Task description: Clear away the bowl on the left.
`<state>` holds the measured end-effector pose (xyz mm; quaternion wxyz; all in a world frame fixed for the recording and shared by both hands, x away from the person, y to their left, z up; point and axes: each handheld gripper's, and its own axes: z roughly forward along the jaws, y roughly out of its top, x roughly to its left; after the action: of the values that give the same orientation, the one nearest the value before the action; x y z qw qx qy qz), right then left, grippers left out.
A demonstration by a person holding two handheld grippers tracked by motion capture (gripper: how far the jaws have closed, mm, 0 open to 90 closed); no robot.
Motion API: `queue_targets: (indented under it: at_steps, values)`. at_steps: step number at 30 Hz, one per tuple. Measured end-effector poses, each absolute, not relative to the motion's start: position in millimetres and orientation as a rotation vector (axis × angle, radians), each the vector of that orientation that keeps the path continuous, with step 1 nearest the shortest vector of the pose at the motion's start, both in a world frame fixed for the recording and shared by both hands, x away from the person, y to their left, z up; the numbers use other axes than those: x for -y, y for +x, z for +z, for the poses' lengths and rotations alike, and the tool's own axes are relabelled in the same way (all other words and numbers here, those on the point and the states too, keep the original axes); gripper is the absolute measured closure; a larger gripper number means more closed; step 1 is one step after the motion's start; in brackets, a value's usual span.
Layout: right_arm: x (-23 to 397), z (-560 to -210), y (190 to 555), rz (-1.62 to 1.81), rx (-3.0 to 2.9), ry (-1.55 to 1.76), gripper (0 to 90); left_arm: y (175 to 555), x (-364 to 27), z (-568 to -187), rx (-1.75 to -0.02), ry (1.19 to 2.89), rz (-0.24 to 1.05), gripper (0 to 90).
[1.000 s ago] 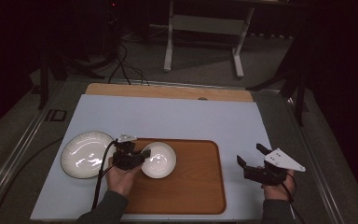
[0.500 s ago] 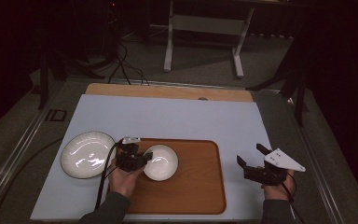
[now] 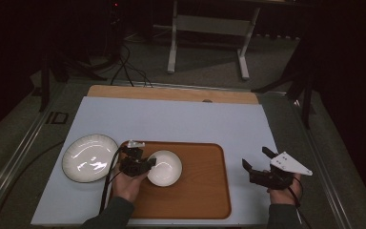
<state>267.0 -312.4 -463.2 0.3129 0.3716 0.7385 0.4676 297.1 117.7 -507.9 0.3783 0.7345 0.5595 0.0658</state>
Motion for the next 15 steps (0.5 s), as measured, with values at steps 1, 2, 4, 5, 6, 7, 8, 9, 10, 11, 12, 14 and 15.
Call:
queue_targets:
  at_steps: [1, 2, 4, 5, 6, 7, 8, 9, 10, 11, 12, 14, 15]
  values:
    - [312.3, -463.2, 267.0, 1.233, -1.948, 0.980, 13.7, 297.2, -117.7, -508.4, -1.432, 1.873, 0.165, 81.0]
    - [312.2, -463.1, 266.9, 1.234, -1.948, 0.980, 13.7, 297.5, -118.0, -508.7, -1.434, 1.872, 0.160, 81.0]
    - [312.5, -463.2, 267.0, 1.234, -1.947, 0.980, 13.7, 297.7, -118.4, -509.2, -1.434, 1.868, 0.156, 81.0]
    - [312.5, -463.2, 267.0, 1.234, -1.947, 0.980, 13.7, 297.7, -118.4, -509.2, -1.434, 1.868, 0.156, 80.9]
    - [312.6, -463.2, 267.0, 1.234, -1.947, 0.981, 13.7, 297.6, -117.9, -509.5, -1.433, 1.868, 0.161, 80.9]
    - [312.6, -463.2, 267.0, 1.235, -1.946, 0.981, 13.7, 297.5, -117.7, -509.5, -1.430, 1.873, 0.166, 80.9]
    - [312.5, -463.2, 267.0, 1.234, -1.947, 0.980, 13.7, 297.5, -117.2, -509.8, -1.429, 1.873, 0.174, 80.9]
    - [312.3, -463.2, 267.0, 1.233, -1.948, 0.980, 13.7, 297.6, -116.6, -510.1, -1.428, 1.871, 0.180, 80.8]
    - [312.3, -463.3, 267.0, 1.233, -1.948, 0.980, 13.7, 297.7, -116.0, -510.3, -1.427, 1.873, 0.185, 80.7]
    - [312.3, -463.3, 266.9, 1.233, -1.948, 0.980, 13.7, 297.8, -115.3, -510.7, -1.428, 1.881, 0.197, 80.6]
    - [312.3, -463.3, 266.9, 1.233, -1.948, 0.981, 13.7, 298.0, -115.1, -511.3, -1.429, 1.887, 0.202, 80.1]
    - [312.4, -463.2, 267.0, 1.233, -1.948, 0.981, 13.7, 299.2, -116.0, -512.6, -1.440, 1.896, 0.202, 79.6]
    - [312.4, -463.2, 266.9, 1.232, -1.947, 0.981, 13.7, 299.8, -116.5, -513.2, -1.442, 1.896, 0.198, 79.5]
